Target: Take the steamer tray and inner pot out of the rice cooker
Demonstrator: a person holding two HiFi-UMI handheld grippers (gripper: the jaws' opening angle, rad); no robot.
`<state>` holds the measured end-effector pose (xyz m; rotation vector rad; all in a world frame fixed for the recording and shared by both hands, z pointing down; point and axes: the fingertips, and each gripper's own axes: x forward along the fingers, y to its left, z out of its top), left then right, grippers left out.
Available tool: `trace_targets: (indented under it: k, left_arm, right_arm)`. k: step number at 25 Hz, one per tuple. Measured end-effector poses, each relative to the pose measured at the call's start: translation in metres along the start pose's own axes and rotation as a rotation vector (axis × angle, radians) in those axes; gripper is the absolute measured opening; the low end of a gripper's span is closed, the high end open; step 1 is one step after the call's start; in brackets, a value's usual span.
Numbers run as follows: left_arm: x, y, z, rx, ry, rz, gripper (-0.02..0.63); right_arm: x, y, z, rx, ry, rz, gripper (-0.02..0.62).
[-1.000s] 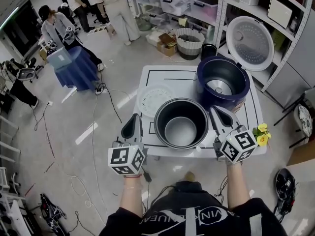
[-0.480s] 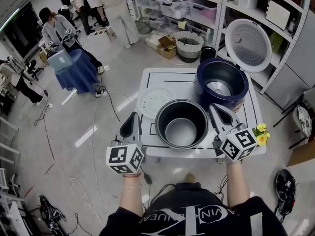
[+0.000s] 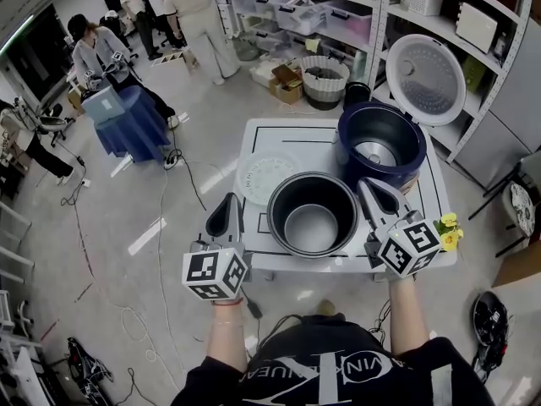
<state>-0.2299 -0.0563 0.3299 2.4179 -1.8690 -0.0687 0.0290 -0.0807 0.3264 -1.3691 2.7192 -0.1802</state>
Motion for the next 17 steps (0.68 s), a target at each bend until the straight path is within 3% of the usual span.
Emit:
trace_targets:
  k: [17]
  left_arm:
    - [0.002, 0.004, -0.008, -0.028, 0.010, 0.003, 0.014]
  right_arm:
    - [0.003, -0.004, -0.012, 0.017, 0.021, 0.008, -0.002]
